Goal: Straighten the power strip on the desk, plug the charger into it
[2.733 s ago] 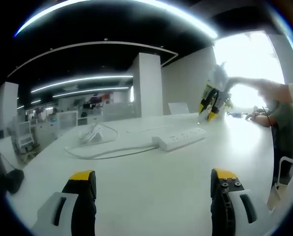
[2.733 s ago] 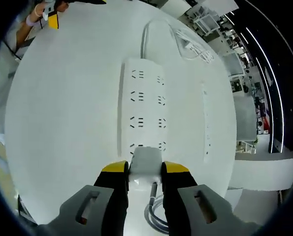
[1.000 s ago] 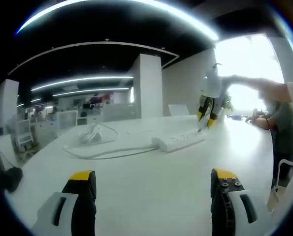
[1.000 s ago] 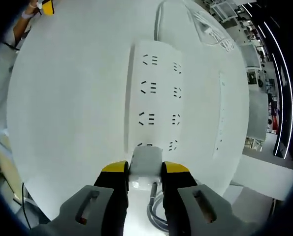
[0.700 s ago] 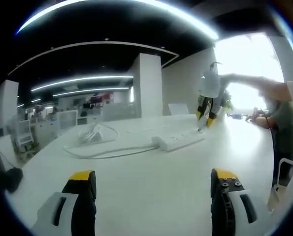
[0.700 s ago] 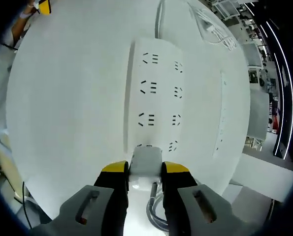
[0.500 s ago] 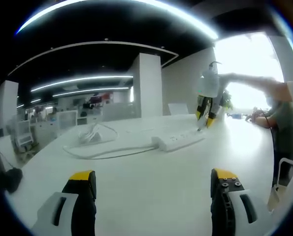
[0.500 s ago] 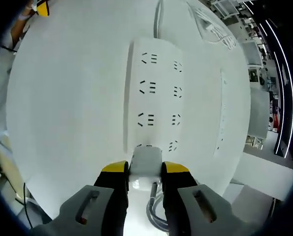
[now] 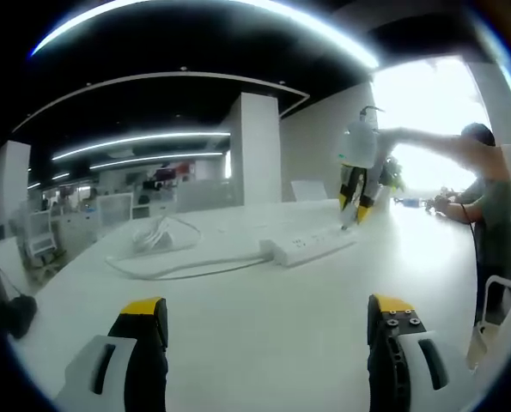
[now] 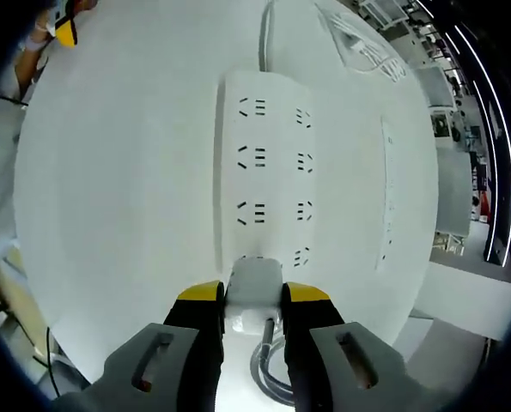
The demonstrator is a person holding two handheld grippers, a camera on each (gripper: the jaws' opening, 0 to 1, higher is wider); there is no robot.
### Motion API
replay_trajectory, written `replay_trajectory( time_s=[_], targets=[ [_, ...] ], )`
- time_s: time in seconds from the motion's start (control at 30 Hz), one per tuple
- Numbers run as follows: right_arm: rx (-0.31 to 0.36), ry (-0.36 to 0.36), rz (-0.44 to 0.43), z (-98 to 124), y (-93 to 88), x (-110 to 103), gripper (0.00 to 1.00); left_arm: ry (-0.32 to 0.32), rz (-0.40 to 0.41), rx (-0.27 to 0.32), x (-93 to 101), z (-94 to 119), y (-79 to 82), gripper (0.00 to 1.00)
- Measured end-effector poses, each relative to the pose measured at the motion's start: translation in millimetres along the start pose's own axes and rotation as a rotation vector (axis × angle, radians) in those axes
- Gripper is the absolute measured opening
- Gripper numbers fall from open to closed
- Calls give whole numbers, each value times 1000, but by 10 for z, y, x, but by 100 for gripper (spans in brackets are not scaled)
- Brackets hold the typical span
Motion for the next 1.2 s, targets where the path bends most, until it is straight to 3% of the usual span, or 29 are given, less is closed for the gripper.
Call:
replay_trajectory(
  time_s=[0.7, 0.9, 1.0, 1.03, 1.07, 1.2],
  targets=[
    [-19, 2, 5, -2, 43, -3, 24, -14, -7, -4, 51, -37, 0, 99],
    [-40, 12, 15, -8, 92, -1, 24, -22, -8, -8, 83, -63, -7, 99],
    [-21, 24, 18, -75, 154, -15, 24, -25, -10, -9, 99, -65, -5, 99],
    [-62, -6, -67, -78, 108, -4, 24, -25, -11, -9, 101, -62, -1, 99],
    [-56, 18, 23, -98, 149, 18, 24, -24, -11, -8, 99, -54, 5, 99],
    [-28, 24, 0, -86, 135, 39, 24, -16, -16, -9, 67, -19, 14, 99]
  ],
)
Point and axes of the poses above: the point that each gripper's makers call its tool centre point, and the gripper's own axes: z roughly backward along the fingers, x roughly to its right, y roughly out of its top, the point moved 2 cm from there along z, roughly backward along the fingers, and after that the axes turned 4 degrees about -y, right-handed, at the moved point
